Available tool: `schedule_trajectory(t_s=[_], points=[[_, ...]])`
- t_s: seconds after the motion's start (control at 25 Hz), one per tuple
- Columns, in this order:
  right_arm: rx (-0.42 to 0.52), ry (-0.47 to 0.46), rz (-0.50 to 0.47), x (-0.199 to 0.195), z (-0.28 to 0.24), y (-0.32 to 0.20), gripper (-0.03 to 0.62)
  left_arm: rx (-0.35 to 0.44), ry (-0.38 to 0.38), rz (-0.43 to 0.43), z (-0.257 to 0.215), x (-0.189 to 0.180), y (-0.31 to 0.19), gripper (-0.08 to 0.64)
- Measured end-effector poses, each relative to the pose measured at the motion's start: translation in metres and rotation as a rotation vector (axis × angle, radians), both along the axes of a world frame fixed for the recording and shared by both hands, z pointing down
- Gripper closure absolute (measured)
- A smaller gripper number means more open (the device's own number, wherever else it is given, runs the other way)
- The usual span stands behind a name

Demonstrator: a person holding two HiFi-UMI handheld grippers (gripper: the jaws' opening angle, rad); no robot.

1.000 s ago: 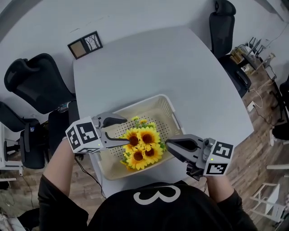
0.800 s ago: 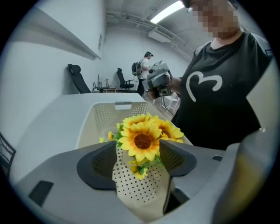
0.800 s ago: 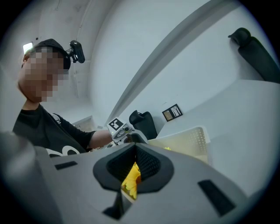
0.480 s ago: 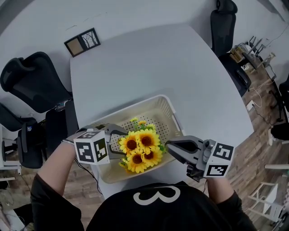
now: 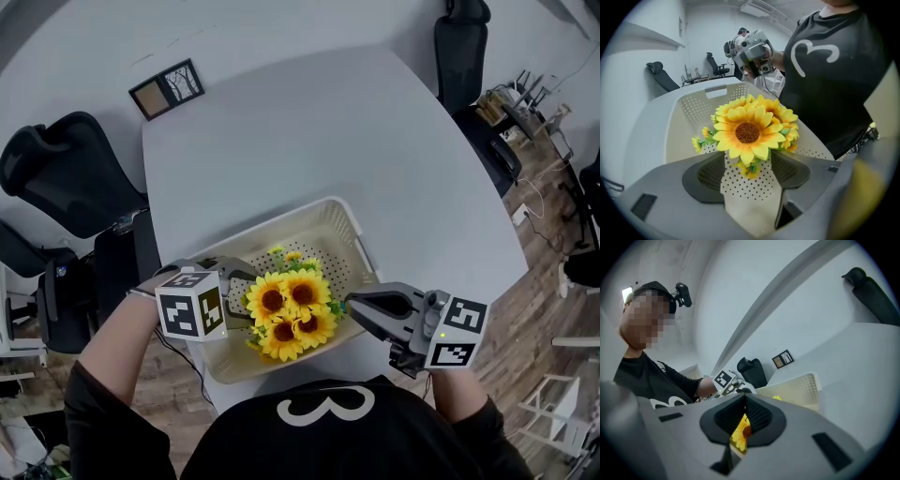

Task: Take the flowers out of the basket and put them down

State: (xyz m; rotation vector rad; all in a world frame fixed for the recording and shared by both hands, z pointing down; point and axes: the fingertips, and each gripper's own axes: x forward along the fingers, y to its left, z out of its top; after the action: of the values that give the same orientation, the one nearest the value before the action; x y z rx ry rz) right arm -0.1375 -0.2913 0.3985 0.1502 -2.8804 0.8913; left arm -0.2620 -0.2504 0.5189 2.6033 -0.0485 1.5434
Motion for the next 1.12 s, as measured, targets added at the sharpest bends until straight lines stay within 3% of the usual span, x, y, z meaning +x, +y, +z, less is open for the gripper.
schedule_trajectory(t_s=[0.52,0.88,1.12], points=[[-0.013,0.007,0.026,0.011,0.007,-0.004,0.584,-0.004,0.018,0.109,0.023,0.043,-0.004,0.256],[-0.017,0.012,0.042,0.016,0.01,-0.007,0.584,0.007,0.16,0.085,0.029,0.066,-0.01,0.256],[-0.023,0.023,0.054,0.016,0.011,-0.007,0.584,0.06,0.262,0.056,0.026,0.072,-0.013,0.278]])
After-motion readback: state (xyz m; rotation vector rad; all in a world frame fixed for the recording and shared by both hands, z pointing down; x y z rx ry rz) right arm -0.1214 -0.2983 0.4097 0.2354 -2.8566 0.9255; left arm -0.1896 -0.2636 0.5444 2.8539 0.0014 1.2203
